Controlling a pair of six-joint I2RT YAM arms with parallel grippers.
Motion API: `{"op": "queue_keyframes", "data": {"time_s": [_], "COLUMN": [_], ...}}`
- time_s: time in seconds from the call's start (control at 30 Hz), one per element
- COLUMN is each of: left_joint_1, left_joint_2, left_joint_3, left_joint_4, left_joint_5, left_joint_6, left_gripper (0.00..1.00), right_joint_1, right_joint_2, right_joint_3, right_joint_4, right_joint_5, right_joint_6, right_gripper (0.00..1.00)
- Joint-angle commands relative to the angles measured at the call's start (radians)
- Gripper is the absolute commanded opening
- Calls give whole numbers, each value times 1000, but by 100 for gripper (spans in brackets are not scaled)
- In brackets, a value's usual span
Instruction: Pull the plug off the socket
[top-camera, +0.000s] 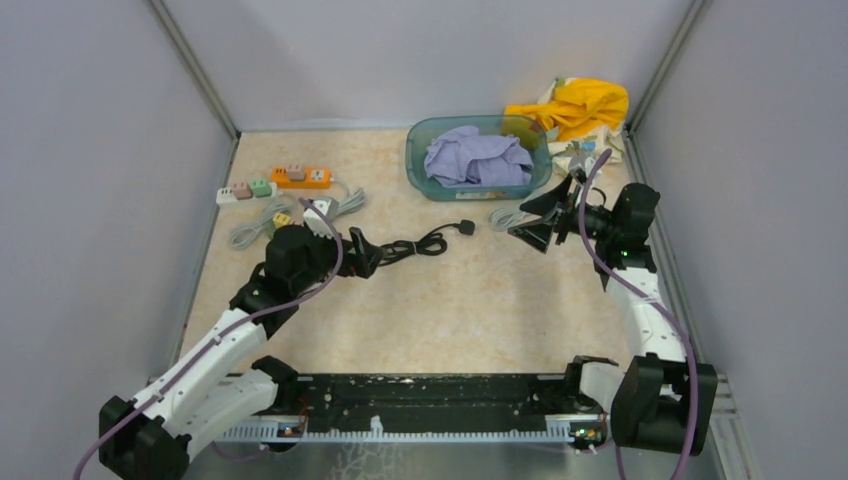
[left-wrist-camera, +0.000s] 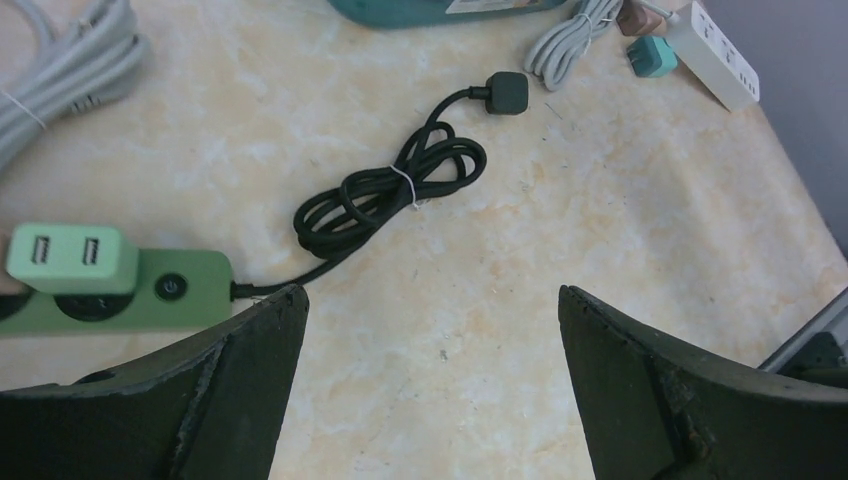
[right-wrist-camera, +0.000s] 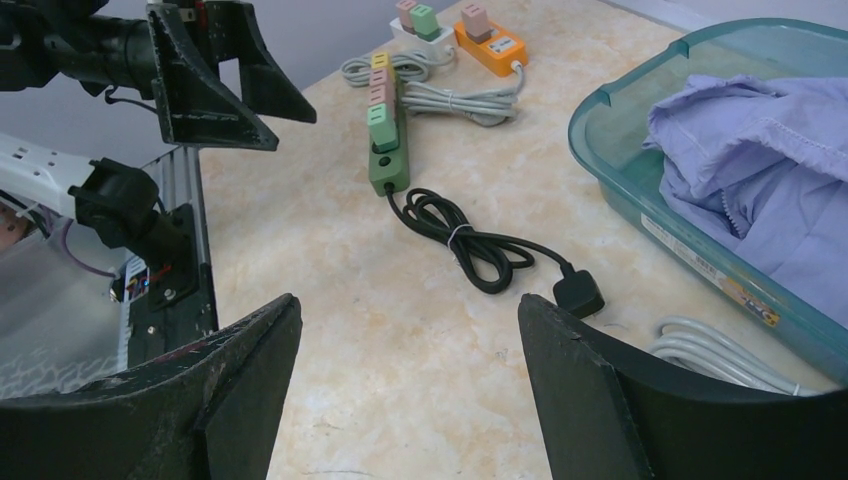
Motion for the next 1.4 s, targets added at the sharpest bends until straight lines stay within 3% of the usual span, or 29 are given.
{"op": "queue_keyframes", "data": {"time_s": [0.0, 0.27, 0.5, 0.83, 1.13, 1.37], "left_joint_1": [9, 8, 10, 21, 68, 111], "left_joint_2": [-13, 101, 301, 519, 738, 825], "left_joint_3": [-52, 25, 146, 276, 423, 436], "left_joint_4": [55, -157, -330, -385, -455, -506], "left_joint_5": [-76, -527, -723, -781, -721, -684], "left_joint_6": [-228, -374, -488, -537, -569, -645], "left_gripper": [100, 100, 100, 100, 100, 96], "right_joint_1": [12, 11, 13, 13, 17, 17], "right_joint_2": [-27, -28, -29, -37, -38, -40], "right_joint_3": [36, 36, 35, 35, 32, 33], "right_joint_4": [21, 11, 8, 8, 10, 10], "right_joint_5": [-5, -4, -3, -3, -4, -3], "right_joint_6": [-26, -35, -38, -39, -39, -42], "right_gripper": [79, 79, 79, 79, 79, 79]}}
